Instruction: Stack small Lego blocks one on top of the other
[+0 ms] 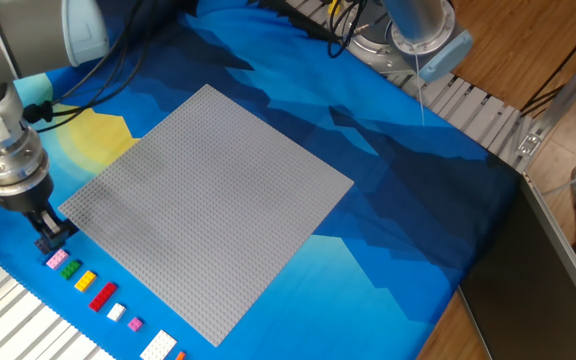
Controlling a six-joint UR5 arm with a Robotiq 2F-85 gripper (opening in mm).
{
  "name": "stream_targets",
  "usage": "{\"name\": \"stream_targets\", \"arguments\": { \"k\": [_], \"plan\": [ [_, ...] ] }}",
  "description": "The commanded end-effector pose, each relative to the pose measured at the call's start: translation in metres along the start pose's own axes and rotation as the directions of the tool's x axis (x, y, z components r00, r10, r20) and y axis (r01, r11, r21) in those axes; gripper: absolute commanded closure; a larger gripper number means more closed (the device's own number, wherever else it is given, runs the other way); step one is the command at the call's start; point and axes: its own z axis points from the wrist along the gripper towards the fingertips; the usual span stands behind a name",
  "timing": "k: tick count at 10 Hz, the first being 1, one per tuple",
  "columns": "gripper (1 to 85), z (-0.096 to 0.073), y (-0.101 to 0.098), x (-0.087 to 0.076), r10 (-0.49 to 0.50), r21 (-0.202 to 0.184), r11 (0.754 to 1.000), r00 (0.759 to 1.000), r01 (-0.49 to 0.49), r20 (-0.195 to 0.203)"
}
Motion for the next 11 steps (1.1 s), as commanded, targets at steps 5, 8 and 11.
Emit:
{"name": "stream_targets", "arguments": {
  "k": [5,8,11],
  "plan": [
    [74.0,-0.001,0.0,-0.002,0.016,-0.007,1.0,1.0,-0.016,0.007],
    [74.7,-0.006,0.011,0.014,0.034,-0.023,0.999,0.999,-0.034,0.008],
    [75.7,-0.007,0.012,0.028,0.035,-0.023,0.999,0.999,-0.035,0.008]
  ]
}}
